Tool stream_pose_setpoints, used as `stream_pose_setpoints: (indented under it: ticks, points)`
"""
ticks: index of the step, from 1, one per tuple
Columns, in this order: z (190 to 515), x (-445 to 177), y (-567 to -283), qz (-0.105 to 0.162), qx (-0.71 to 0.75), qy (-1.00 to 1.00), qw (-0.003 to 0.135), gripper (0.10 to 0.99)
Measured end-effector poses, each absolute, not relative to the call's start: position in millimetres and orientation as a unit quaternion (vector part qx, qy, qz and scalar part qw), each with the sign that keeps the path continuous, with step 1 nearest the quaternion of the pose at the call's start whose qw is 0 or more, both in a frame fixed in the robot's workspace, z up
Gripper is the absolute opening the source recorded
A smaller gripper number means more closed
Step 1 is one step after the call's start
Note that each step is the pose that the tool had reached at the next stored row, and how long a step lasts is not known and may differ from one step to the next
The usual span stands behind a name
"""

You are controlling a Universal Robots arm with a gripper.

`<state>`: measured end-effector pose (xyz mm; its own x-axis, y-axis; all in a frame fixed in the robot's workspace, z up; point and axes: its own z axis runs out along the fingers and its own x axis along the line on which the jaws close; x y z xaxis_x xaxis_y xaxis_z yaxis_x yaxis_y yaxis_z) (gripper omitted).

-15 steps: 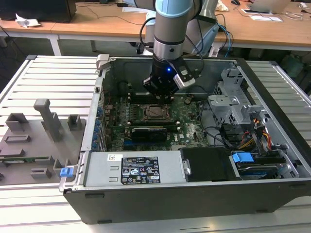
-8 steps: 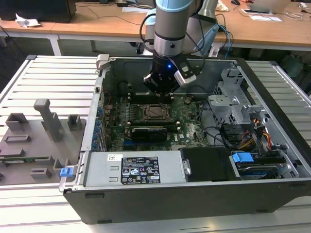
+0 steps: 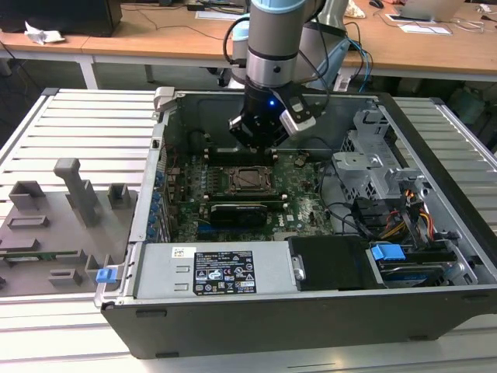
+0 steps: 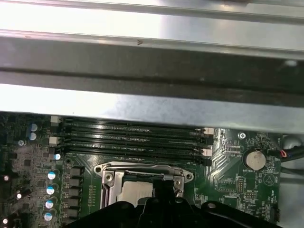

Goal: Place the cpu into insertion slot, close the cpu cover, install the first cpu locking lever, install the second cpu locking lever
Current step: 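Install the second cpu locking lever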

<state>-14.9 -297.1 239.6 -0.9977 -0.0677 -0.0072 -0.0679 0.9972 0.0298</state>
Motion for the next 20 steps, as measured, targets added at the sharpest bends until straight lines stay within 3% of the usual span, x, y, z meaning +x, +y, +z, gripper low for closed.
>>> stream_pose_setpoints:
  ticks: [20]
  points:
    - [242,-15,-335,0.015,-0.034,0.999,0.003,0.106]
